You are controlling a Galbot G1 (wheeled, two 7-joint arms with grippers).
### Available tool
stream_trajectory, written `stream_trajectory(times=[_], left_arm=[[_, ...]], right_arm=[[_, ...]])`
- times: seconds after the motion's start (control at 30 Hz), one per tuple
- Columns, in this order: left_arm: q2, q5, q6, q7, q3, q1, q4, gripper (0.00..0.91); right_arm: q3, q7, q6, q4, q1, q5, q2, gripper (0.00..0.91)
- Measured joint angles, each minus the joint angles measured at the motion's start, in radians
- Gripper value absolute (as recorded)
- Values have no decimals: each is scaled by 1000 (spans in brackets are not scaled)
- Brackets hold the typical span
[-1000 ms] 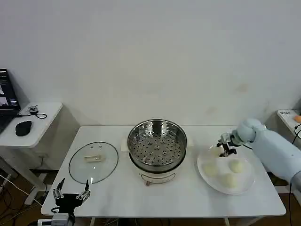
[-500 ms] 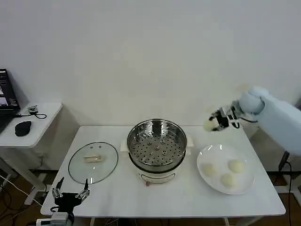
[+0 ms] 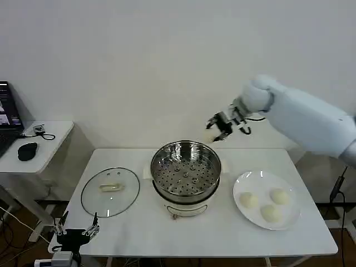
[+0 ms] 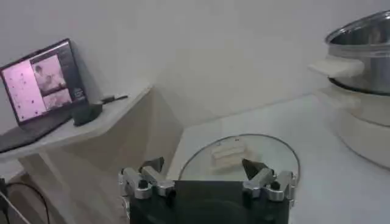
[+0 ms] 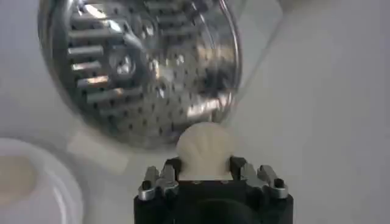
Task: Take steamed baozi put them in steamer then cover it.
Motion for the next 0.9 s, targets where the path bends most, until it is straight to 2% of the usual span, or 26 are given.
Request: stream_trajectory(times=[0.37,0.9], left_arm=[[-1,-17,3,0,-20,-6,11,907],[-5,-20,3,-1,-28,-18,20,907]], right_arm=[[-79,22,157,-69,-14,-64,136,584],[-79,98,345,-231,-99,-249,253,584]])
